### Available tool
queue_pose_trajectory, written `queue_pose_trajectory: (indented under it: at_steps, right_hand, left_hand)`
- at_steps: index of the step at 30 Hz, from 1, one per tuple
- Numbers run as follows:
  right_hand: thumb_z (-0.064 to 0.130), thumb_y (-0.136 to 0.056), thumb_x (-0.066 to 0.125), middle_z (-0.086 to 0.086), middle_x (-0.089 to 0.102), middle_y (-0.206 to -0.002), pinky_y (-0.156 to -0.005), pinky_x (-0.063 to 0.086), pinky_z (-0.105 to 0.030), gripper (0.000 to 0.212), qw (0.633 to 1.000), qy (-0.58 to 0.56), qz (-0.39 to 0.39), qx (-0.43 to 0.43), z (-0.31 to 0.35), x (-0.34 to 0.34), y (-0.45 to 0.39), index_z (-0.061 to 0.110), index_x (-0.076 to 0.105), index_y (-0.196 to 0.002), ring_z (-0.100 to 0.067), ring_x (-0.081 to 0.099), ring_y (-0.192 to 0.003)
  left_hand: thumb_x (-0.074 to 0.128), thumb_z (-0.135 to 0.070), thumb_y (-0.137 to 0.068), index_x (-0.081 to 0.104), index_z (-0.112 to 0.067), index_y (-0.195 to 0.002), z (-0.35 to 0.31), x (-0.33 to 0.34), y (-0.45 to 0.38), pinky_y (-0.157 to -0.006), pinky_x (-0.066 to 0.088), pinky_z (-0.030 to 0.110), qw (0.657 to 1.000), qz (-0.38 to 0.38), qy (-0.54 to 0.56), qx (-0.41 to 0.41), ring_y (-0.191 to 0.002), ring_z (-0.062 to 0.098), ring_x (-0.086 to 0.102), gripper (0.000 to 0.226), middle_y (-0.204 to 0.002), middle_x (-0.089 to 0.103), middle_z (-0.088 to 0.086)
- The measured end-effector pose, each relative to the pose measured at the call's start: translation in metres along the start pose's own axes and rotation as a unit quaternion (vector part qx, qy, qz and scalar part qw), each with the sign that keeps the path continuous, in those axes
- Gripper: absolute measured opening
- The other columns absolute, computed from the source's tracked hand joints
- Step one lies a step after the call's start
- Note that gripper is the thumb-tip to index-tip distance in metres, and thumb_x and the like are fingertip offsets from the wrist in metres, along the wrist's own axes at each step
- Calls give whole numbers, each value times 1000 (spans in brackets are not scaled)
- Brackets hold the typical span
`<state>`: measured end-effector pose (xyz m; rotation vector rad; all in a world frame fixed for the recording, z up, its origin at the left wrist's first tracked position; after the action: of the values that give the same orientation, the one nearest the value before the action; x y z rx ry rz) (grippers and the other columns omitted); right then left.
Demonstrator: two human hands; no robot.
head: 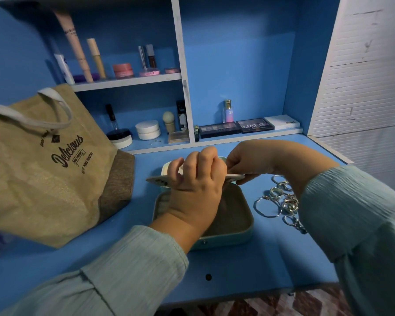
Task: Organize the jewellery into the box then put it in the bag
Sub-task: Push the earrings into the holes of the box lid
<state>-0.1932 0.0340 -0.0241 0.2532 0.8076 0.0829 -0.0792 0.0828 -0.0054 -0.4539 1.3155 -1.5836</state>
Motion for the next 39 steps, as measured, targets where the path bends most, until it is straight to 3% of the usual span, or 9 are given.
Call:
queue_pose_trajectory:
  at_steps: [4, 12, 17, 22, 24, 30, 34, 36, 39]
  right_hand:
    - [9, -88, 62, 5, 65, -77, -59, 52, -11, 12, 1000, 10, -14, -2, -1, -5, -1, 14, 72, -86, -5, 63, -67]
    - [8, -91, 57, 5, 63, -78, -70, 55, -15, 20, 1000, 24, -7, -11, 0, -2, -1, 17, 68, -78, -5, 61, -71]
    - [9, -92, 54, 4, 62, -81, -62, 53, -11, 17, 998, 61, -1, -5, 5, 0, -2, 16, 68, -85, -5, 60, -70]
    - [11, -92, 54, 5, 65, -87, -68, 55, -15, 19, 998, 3, -59, -29, -4, -8, 5, 20, 70, -88, -9, 61, -82]
    - [10, -92, 53, 5, 64, -89, -64, 53, -10, 20, 994, -10, -100, -42, -8, -14, 11, 22, 69, -89, -6, 58, -81]
    - [12, -92, 53, -1, 65, -92, -67, 51, -14, 20, 987, -3, -156, -35, -20, -26, 38, 25, 68, -89, -9, 59, -79]
    - [17, -91, 56, -2, 66, -89, -78, 54, -32, 16, 986, 35, -162, 6, -35, -34, 61, 24, 70, -91, -11, 59, -71]
    - [19, -91, 57, -3, 68, -87, -73, 53, -27, 14, 984, 58, -166, 27, -44, -37, 74, 23, 70, -92, -10, 58, -67]
    - [23, -89, 59, 6, 65, -77, -60, 47, -18, 10, 980, 89, -170, 55, -60, -38, 93, 25, 69, -86, -5, 54, -62]
  left_hand:
    - [75, -12, -69, 40, -16, -93, 0, 0, 0, -84, 28, 37, 1000, -2, 8, -4, -94, 22, 38, 43, -107, 35, 5]
    - [70, -8, -71, 40, -16, -93, 0, 1, 0, -81, 28, 38, 1000, -10, 8, -3, -93, 22, 37, 37, -107, 36, 5]
    - [60, -6, -74, 41, -16, -92, -1, 0, 1, -80, 28, 38, 1000, -21, 4, 5, -92, 22, 38, 28, -107, 36, 5]
    - [76, -16, -66, 40, -15, -94, 0, 3, -2, -83, 27, 38, 1000, 0, -1, -4, -94, 23, 38, 46, -108, 36, 5]
    - [82, -23, -61, 40, -15, -94, -1, 4, -3, -83, 28, 38, 1000, 9, -15, -4, -94, 22, 37, 54, -108, 36, 5]
    - [83, -35, -57, 39, -15, -92, 2, 2, -6, -83, 27, 38, 1000, 27, -7, -9, -92, 23, 37, 60, -106, 37, 6]
    - [61, -55, -69, 44, -19, -93, 3, -1, -5, -84, 25, 39, 998, 43, 49, -12, -92, 24, 37, 47, -107, 38, 5]
    - [44, -59, -77, 44, -21, -94, 2, -4, -3, -83, 25, 39, 996, 53, 77, -15, -91, 23, 38, 42, -105, 38, 4]
    - [38, -55, -83, 47, -24, -95, 3, -7, -1, -81, 25, 38, 992, 56, 113, -19, -89, 22, 39, 35, -102, 41, 1]
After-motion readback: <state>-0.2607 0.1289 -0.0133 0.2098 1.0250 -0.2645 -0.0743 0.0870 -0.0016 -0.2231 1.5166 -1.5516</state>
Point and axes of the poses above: each hand's wrist, its own y-axis away from the middle knuckle, its own x-axis out of the palm, z = x × y, the point moved 8 cm from there along -y, towards the middle knuckle
